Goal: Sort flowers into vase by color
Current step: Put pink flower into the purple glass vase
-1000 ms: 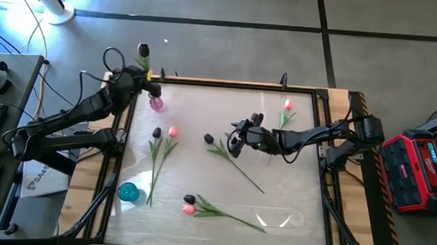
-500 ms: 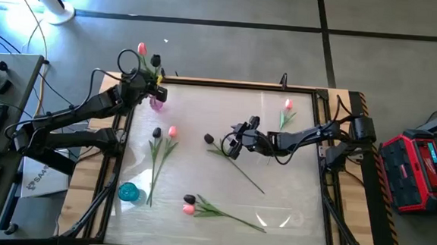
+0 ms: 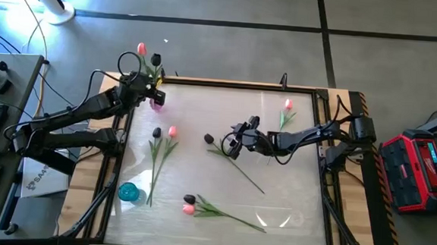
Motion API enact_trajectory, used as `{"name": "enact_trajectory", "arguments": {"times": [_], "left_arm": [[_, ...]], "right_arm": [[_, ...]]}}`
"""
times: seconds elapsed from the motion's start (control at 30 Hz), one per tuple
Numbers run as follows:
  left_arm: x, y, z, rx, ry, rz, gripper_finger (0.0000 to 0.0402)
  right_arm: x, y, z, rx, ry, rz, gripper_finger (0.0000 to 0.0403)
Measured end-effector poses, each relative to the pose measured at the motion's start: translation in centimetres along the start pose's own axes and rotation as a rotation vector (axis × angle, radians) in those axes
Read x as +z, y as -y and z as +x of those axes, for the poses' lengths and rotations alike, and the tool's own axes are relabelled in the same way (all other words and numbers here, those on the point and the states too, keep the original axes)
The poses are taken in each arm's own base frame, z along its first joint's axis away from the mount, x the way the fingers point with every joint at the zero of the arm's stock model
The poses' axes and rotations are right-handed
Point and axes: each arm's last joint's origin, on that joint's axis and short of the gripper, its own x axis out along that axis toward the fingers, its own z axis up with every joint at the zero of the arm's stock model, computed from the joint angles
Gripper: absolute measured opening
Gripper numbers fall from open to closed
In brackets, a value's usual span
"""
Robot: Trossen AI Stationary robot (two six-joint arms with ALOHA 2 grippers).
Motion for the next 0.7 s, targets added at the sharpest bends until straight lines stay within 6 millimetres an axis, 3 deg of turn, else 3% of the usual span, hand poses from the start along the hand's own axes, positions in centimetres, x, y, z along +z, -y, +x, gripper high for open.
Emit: {"name": "enact_trajectory", "arguments": {"times": [0.37, 0.7], "left_arm": [[0.2, -0.4, -1.6, -0.045, 0.049, 0.017, 0.0177], [-0.9, -1.8, -3.2, -0.109, -0.03, 0.022, 0.0177]], "right_arm": [[0.0, -0.4, 0.0, 0.13, -0.018, 0.003, 0.0211], [0.0, -0.5, 0.0, 0.167, -0.03, 0.054, 0.0211]]}}
